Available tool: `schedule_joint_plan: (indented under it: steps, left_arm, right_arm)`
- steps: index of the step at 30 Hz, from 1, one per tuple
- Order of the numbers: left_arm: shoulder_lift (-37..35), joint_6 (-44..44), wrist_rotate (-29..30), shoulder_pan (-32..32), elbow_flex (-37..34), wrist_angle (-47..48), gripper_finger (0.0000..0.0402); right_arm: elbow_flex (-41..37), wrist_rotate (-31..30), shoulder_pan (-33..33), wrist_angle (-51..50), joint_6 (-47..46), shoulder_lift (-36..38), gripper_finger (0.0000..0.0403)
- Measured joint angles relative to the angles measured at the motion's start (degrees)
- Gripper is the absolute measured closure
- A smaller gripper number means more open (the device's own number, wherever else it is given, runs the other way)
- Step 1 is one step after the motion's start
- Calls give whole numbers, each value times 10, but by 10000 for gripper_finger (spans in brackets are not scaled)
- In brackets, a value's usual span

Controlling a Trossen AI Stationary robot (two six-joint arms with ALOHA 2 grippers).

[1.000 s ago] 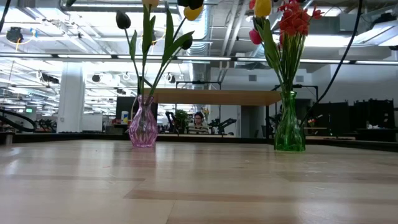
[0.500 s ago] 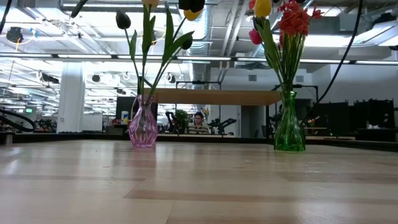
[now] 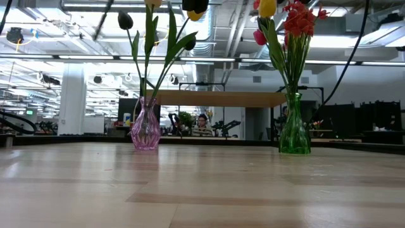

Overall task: Pick and place flowers into a vace then onto a shelf
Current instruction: Put the orange flowers into the purple vase

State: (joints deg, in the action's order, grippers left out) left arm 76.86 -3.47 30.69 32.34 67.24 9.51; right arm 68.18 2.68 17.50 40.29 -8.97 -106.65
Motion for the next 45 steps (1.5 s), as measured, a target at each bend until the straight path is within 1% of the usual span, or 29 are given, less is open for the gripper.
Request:
schedule_joint_plan:
  steps: [4, 6, 8, 13, 16, 22, 25, 27, 32, 34, 36, 38, 40, 42, 45]
  left_arm:
    - [0, 1, 10, 17, 18, 31, 399]
    - [0, 1, 32, 30, 30, 48, 400]
    - [0, 1, 67, 48, 40, 61, 400]
    - [-21, 0, 207, 116, 45, 66, 401]
    - [-31, -4, 291, 169, 45, 77, 401]
    - [-38, 2, 484, 279, 43, 83, 401]
    - [-39, -9, 560, 313, 19, 101, 401]
    - [-46, -51, 587, 327, -2, 145, 401]
    - [-92, -243, 585, 332, -32, 311, 401]
    - [-111, -295, 583, 332, -40, 373, 401]
    - [-128, -333, 585, 333, -46, 400, 401]
    - [-140, -343, 569, 334, -57, 396, 401]
    - [-145, -343, 525, 334, -65, 369, 401]
    - [-142, -330, 466, 332, -75, 310, 401]
    - [-124, -293, 342, 327, -83, 215, 401]
  right_arm:
    - [0, 1, 0, 0, 0, 0, 344]
    - [0, 1, 1, 0, 0, 0, 336]
    - [0, 2, 1, 0, 0, 0, 328]
    - [0, 4, 1, -2, 0, 0, 307]
    - [0, 5, 2, -1, 0, 0, 294]
    - [0, 7, 6, -3, 0, 0, 277]
    - [0, 9, 10, -11, 0, 0, 275]
    - [0, 11, 11, -12, 0, 0, 275]
    - [0, 11, 14, -12, 0, 0, 278]
    - [0, 11, 14, -13, 0, 0, 279]
    - [0, 12, 14, -15, -1, 0, 280]
    - [0, 19, 14, -17, -1, 0, 280]
    - [0, 21, 14, -25, -1, 0, 280]
    - [0, 22, 14, -31, -1, 0, 280]
    - [0, 22, 14, -33, -2, 0, 280]
